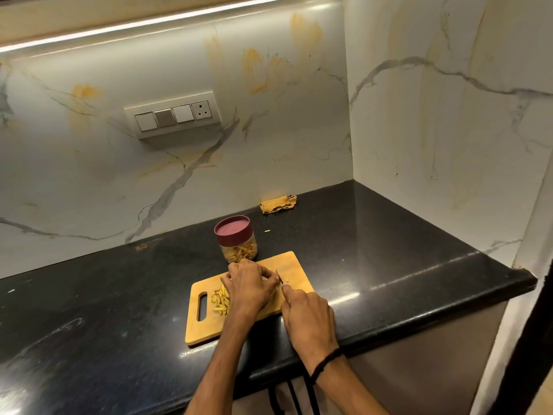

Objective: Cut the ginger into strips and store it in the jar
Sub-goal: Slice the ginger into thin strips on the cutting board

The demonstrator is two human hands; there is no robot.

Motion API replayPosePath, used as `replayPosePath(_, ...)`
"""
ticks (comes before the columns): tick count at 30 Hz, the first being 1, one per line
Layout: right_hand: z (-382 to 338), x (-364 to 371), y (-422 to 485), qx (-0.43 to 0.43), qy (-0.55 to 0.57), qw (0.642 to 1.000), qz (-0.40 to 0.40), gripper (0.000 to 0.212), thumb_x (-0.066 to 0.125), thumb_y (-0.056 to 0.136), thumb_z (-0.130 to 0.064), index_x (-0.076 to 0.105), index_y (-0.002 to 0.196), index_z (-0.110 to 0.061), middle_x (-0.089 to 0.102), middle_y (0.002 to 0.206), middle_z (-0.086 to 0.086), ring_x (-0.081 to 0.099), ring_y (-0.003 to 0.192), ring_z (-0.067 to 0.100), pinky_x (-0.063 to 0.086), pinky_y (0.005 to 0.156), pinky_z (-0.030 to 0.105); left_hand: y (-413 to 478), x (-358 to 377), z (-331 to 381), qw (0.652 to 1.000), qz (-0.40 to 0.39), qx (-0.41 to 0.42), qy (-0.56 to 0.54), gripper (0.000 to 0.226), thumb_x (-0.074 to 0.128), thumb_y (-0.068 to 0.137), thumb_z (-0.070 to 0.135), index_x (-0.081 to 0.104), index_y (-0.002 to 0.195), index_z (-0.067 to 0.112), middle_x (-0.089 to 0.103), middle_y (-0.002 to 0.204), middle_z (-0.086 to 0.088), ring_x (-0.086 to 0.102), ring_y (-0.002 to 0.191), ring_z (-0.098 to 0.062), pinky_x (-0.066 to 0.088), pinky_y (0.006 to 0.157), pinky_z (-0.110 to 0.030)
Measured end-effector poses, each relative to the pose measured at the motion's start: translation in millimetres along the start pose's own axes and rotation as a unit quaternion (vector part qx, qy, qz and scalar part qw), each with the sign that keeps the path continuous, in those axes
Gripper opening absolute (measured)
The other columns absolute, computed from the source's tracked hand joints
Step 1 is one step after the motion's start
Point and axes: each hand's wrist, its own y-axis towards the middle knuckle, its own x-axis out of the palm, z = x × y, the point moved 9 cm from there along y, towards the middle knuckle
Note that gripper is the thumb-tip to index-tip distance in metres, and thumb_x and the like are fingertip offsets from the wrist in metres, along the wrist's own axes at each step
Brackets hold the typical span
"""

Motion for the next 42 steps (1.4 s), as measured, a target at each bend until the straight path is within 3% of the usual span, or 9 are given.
replayPosePath(7, 5.9, 4.3, -23.6, -0.005, -0.024, 1.000, -0.013, 0.036, 0.035, 0.105, -0.019, 0.041, 0.140, -0.022, 0.064, 0.107, 0.006, 0.057, 0.084, 0.019, 0.042, 0.069, 0.029, -2.0, -1.3, -0.2, 1.000, -0.007, -0.012, 0.021, 0.024, 0.070, 0.088, 0.048, 0.077, 0.104, 0.032, 0.054, 0.119, 0.002, 0.040, 0.117, -0.022, 0.032, 0.100, -0.043)
replayPosePath(12, 24.1, -16.6, -38.5, 0.019, 0.084, 0.996, 0.008, 0.040, 0.039, 0.103, -0.032, 0.043, 0.144, -0.034, 0.066, 0.105, -0.004, 0.046, 0.078, 0.008, 0.027, 0.057, 0.011, -2.9, -7.4, 0.4, 0.998, 0.003, -0.007, 0.055, 0.021, 0.068, 0.090, 0.047, 0.076, 0.104, 0.032, 0.052, 0.119, 0.002, 0.039, 0.114, -0.020, 0.031, 0.099, -0.041)
replayPosePath(16, 32.1, -24.3, -40.2, 0.036, 0.152, 0.987, 0.025, 0.040, 0.044, 0.102, -0.035, 0.046, 0.142, -0.035, 0.059, 0.084, -0.010, 0.047, 0.065, 0.003, 0.031, 0.046, 0.012, -2.9, -17.3, -5.1, 0.999, 0.021, -0.008, 0.047, 0.019, 0.069, 0.091, 0.042, 0.076, 0.105, 0.032, 0.054, 0.119, 0.002, 0.040, 0.113, -0.020, 0.031, 0.099, -0.041)
replayPosePath(22, 30.4, -21.5, -44.6, 0.054, 0.011, 0.998, 0.034, 0.041, 0.036, 0.104, -0.025, 0.036, 0.146, -0.027, 0.053, 0.081, -0.005, 0.050, 0.071, 0.011, 0.035, 0.061, 0.021, -7.6, -37.5, -18.8, 0.999, 0.049, -0.010, 0.014, 0.021, 0.066, 0.093, 0.041, 0.076, 0.110, 0.031, 0.056, 0.123, 0.000, 0.042, 0.118, -0.023, 0.031, 0.101, -0.044)
replayPosePath(26, 0.8, -4.0, -48.9, 0.007, 0.022, 1.000, 0.001, 0.047, 0.035, 0.104, -0.023, 0.029, 0.150, -0.029, 0.054, 0.082, -0.002, 0.051, 0.072, 0.014, 0.042, 0.065, 0.027, -7.8, -56.0, -33.1, 0.995, 0.095, -0.018, -0.020, 0.019, 0.067, 0.093, 0.041, 0.076, 0.107, 0.033, 0.059, 0.122, 0.000, 0.043, 0.119, -0.026, 0.032, 0.099, -0.046)
replayPosePath(32, 3.2, -2.3, -36.1, 0.023, 0.006, 0.999, 0.024, 0.045, 0.035, 0.105, -0.027, 0.031, 0.149, -0.026, 0.064, 0.094, -0.001, 0.056, 0.077, 0.013, 0.050, 0.074, 0.028, -6.4, -70.8, -59.5, 0.989, 0.133, -0.035, -0.056, 0.017, 0.066, 0.094, 0.038, 0.077, 0.105, 0.030, 0.066, 0.115, 0.003, 0.048, 0.119, -0.025, 0.035, 0.099, -0.050)
replayPosePath(37, -13.2, 1.1, -34.0, -0.007, 0.039, 0.999, 0.033, 0.045, 0.035, 0.104, -0.032, 0.032, 0.149, -0.031, 0.059, 0.089, -0.004, 0.054, 0.074, 0.011, 0.048, 0.069, 0.024, -4.7, -70.8, -78.3, 0.970, 0.145, -0.020, -0.196, 0.019, 0.062, 0.098, 0.026, 0.076, 0.109, 0.019, 0.074, 0.107, 0.000, 0.065, 0.097, -0.013, 0.056, 0.091, -0.045)
replayPosePath(39, -1.1, -1.4, -21.2, 0.023, 0.034, 0.998, 0.055, 0.044, 0.034, 0.104, -0.032, 0.036, 0.148, -0.030, 0.064, 0.097, -0.003, 0.060, 0.081, 0.012, 0.053, 0.075, 0.027, -8.0, -70.3, -83.9, 0.958, 0.140, -0.034, -0.247, 0.023, 0.059, 0.100, 0.022, 0.073, 0.116, 0.013, 0.073, 0.110, -0.002, 0.064, 0.095, -0.010, 0.054, 0.087, -0.033)
replayPosePath(42, -14.9, 3.4, -19.5, -0.005, 0.017, 0.999, 0.037, 0.040, 0.034, 0.104, -0.028, 0.042, 0.143, -0.028, 0.067, 0.098, 0.000, 0.065, 0.087, 0.017, 0.054, 0.076, 0.030, -10.2, -64.1, -98.3, 0.938, 0.142, -0.053, -0.311, 0.026, 0.055, 0.102, 0.028, 0.070, 0.119, 0.015, 0.073, 0.111, -0.005, 0.066, 0.097, -0.019, 0.055, 0.087, -0.037)
